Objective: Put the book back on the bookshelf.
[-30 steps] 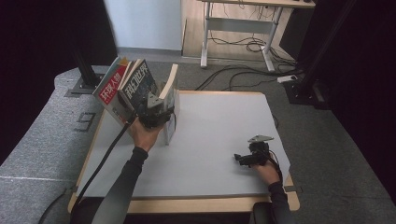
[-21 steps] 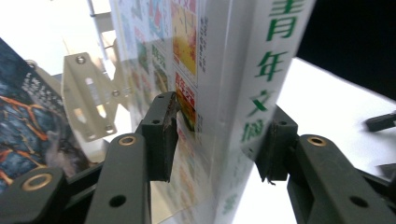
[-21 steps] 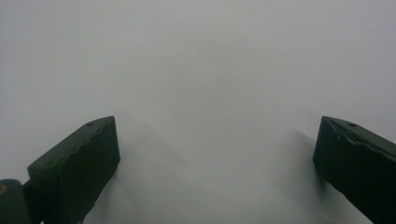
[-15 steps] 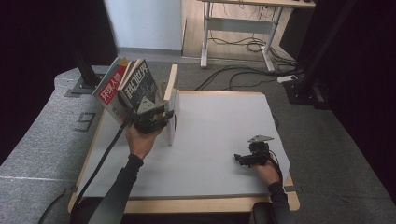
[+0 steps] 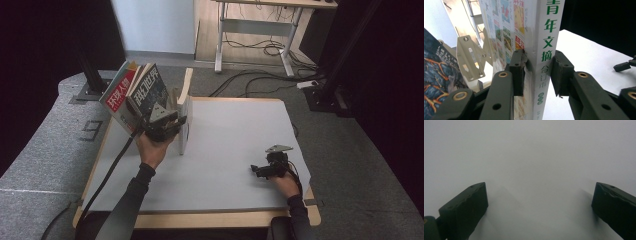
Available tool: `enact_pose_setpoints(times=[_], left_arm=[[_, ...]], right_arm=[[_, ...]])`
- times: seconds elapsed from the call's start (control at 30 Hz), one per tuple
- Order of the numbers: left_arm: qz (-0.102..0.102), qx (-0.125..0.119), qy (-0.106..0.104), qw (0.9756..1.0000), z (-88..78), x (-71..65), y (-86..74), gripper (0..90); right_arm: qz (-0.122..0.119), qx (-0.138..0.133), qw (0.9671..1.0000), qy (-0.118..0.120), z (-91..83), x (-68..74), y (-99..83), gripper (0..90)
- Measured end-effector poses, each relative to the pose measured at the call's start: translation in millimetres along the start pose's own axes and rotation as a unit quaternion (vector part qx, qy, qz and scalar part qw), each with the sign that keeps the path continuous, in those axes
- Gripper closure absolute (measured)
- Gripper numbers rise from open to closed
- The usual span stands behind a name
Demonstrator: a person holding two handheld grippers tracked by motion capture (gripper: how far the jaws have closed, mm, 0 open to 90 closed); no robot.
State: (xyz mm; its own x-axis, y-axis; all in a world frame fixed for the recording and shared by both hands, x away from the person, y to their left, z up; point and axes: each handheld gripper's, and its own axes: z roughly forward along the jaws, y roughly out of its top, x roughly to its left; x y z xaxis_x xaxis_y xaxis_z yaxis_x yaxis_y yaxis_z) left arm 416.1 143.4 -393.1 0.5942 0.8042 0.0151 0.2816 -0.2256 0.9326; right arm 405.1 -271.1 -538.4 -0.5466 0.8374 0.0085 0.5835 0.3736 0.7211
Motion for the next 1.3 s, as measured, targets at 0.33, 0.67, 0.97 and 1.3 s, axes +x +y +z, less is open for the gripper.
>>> enact_pose_setpoints(times=[0.33,0.67,0.97,1.3], left_arm=[[0.009,0.003,-0.001,1.0,11.8,-7.4,4.3,63.3],[0.005,0.012,0.001,0.9999,6.3,-5.4,3.3,59.6],[0.016,0.015,-0.001,0.9998,3.6,-7.5,2.2,43.7],[0.025,0.027,-0.001,0.9993,5.6,-9.8,-1.7,33.0]], right_arm=[[-0.001,0.0,1.0,0.0,0.0,-0.2,0.0,0.0],[-0.001,0.0,1.0,0.0,0.0,-0.2,-0.1,0.0],[-0.001,0.0,1.0,0.0,-0.1,-0.2,-0.1,0.0],[0.0,0.0,1.0,0.0,0.0,-0.2,-0.1,0.0]])
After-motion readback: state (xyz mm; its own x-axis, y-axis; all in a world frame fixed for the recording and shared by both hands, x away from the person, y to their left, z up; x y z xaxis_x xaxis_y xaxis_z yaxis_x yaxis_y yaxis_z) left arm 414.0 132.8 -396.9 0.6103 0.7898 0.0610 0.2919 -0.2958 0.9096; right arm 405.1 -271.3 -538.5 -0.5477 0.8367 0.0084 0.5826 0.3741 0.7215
